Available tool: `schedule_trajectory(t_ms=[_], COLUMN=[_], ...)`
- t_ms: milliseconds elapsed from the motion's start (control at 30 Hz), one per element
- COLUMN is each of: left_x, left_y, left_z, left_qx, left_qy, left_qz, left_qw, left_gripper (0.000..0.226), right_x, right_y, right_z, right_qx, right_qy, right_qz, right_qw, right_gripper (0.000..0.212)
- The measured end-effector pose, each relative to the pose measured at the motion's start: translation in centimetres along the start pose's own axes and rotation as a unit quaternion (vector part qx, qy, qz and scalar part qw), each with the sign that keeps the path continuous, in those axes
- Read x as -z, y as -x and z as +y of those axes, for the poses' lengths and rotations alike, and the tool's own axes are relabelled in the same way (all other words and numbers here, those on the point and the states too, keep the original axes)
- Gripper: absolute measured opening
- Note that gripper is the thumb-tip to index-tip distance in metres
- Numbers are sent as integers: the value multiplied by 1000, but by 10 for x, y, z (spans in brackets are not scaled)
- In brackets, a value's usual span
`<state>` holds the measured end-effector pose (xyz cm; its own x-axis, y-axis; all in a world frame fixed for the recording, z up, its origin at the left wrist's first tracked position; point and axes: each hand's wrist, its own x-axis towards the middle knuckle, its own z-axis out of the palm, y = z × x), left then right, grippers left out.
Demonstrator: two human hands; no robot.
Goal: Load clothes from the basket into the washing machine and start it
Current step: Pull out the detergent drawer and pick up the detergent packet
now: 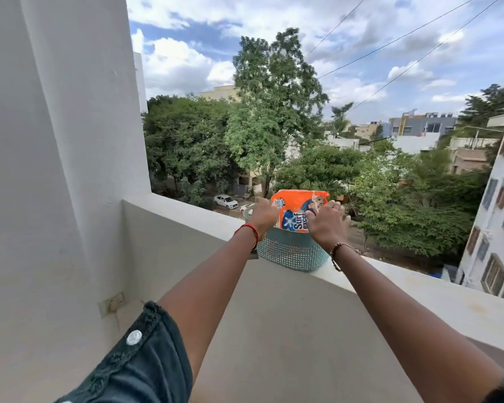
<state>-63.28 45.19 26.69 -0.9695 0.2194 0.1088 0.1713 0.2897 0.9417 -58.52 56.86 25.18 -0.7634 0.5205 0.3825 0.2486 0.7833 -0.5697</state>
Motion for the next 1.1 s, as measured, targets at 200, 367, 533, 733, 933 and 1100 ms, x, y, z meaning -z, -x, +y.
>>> schedule_trajectory(t_ms=[200,367,533,733,933,1100], left_x=[59,146,231,298,323,332], left_y=[93,233,416,577,658,685], left_z=[-13,-69,-159,-240,-296,-329], left_qx=[-22,-55,-73,9,98,167], left_qy=[33,66,49,-26,-53,-84], left_qz=[96,237,350,436,451,446], left_qw=[995,968,933,899,885,875], left_gripper=[39,50,55,59,68,69], right_x=[9,-7,-43,-81,-112,-134], right_y=[95,256,433,597,684,709], right_z=[-65,-125,-163,-195,-206,-201], right_qx=[59,100,164,248,255,266], right_qy=[-220,-340,-422,-424,-400,-348], right_qz=[-7,-79,-163,-276,-369,-428], right_qw=[974,932,877,826,799,790], right_gripper=[48,50,55,57,57,59])
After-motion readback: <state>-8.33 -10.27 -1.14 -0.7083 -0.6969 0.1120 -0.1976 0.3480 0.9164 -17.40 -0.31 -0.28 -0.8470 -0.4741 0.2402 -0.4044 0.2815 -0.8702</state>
